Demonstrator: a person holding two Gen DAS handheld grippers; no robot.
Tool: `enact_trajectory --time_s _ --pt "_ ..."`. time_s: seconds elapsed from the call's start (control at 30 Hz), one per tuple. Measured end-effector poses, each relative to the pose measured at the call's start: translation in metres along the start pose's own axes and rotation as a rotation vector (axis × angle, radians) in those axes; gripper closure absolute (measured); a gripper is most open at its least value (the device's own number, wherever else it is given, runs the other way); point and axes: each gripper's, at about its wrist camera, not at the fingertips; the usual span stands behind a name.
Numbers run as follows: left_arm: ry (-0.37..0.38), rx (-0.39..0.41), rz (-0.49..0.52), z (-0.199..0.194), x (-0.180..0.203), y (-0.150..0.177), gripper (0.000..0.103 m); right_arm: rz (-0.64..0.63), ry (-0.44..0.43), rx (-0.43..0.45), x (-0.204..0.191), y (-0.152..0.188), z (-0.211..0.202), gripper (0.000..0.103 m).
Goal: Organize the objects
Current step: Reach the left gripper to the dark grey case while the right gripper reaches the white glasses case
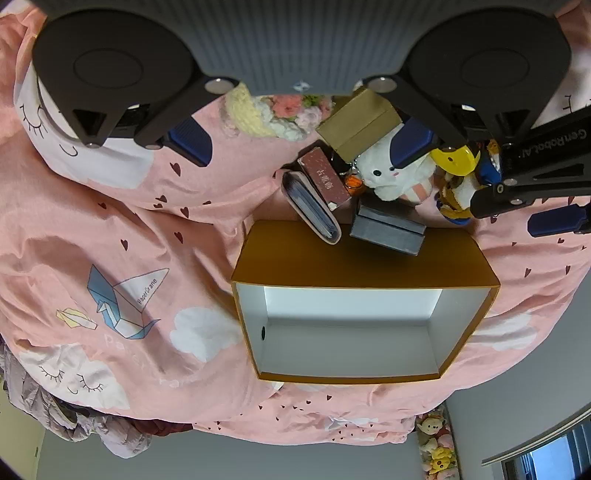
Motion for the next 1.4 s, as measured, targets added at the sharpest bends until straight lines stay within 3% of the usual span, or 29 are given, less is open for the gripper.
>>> enact_trajectory --time_s 0.7,0.8,0.93,1.07,1.4 --pt "0.009 -0.029 0.016 0.004 -0.001 -0.005 0.028 -0.001 -0.026 0.006 0.008 -0.005 0.003 0.002" --pt "0.059 -0.031 0.048 0.008 -0.003 -0.011 0.028 -0.019 -0.047 0.025 0.012 -0.014 0.006 0.015" --pt "0.113 -0.019 0.1 0.014 0.0 -0.018 0.028 0.01 -0.141 -0.017 0.025 -0.027 0.021 0.044" --pt "0.156 -0.042 0.12 0.027 0.004 -0.025 0.028 -0.068 -0.139 -0.071 0.022 -0.032 0.04 0.056" --pt "0.137 -0.095 0.208 0.07 0.016 -0.03 0.028 -0.157 -0.145 -0.143 0.016 -0.056 0.084 0.052"
Point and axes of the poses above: each gripper's, at about its wrist camera, not at the fingertips, and z roughly the way its jaws point, x to its right, y to its underside, and after that the axes turned 8 degrees about -y, right-handed
